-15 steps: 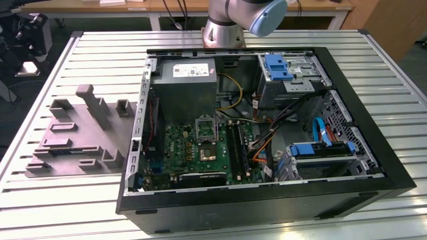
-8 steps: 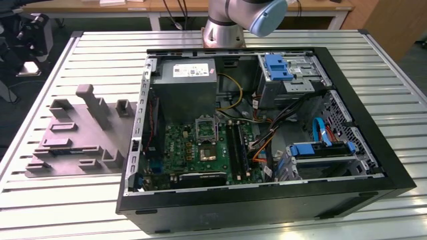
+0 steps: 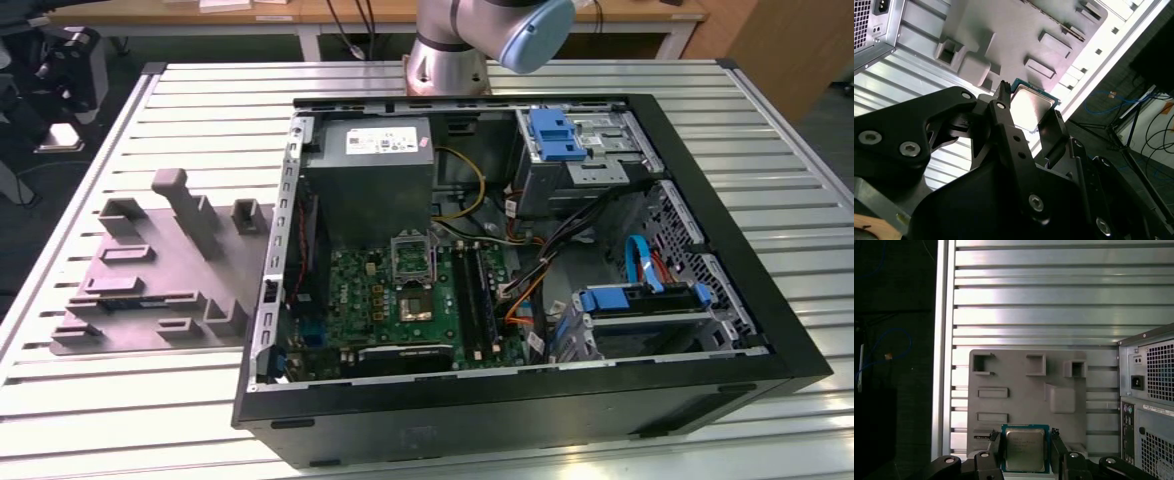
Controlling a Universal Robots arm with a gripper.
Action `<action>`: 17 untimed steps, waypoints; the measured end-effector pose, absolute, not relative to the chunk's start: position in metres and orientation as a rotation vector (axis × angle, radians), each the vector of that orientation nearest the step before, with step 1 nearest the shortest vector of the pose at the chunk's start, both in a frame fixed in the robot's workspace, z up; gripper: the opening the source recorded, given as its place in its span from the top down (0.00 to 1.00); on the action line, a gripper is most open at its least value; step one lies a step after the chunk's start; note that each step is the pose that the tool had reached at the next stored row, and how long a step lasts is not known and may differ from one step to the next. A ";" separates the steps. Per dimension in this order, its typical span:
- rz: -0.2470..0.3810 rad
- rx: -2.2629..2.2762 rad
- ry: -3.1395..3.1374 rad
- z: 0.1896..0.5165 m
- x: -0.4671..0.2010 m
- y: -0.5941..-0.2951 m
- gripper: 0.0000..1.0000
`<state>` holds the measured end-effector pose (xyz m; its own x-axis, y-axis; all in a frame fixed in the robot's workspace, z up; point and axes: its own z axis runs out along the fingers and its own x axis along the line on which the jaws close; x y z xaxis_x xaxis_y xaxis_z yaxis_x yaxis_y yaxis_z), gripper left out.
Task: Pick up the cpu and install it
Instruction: 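Pick up the cpu and move it towards the insertion slot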
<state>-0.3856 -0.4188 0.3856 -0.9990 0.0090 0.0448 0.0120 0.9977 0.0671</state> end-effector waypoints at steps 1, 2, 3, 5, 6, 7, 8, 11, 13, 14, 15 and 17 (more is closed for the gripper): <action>-0.104 -0.016 -3.095 0.386 -0.385 -0.419 0.53; -0.104 -0.016 -3.095 0.386 -0.385 -0.419 0.53; -0.104 -0.016 -3.095 0.386 -0.385 -0.419 0.53; -0.104 -0.016 -3.095 0.386 -0.385 -0.419 0.53; -0.104 -0.016 -3.095 0.386 -0.384 -0.419 0.53; -0.104 -0.016 -3.095 0.386 -0.384 -0.419 0.53; -0.104 -0.016 -3.095 0.386 -0.384 -0.419 0.53; -0.104 -0.016 -3.095 0.386 -0.383 -0.419 0.53; -0.104 -0.016 -3.095 0.386 -0.383 -0.419 0.53; -0.104 -0.016 -3.095 0.386 -0.383 -0.419 0.53; -0.104 -0.016 -3.095 0.385 -0.382 -0.419 0.53; -0.104 -0.016 -3.095 0.386 -0.382 -0.419 0.53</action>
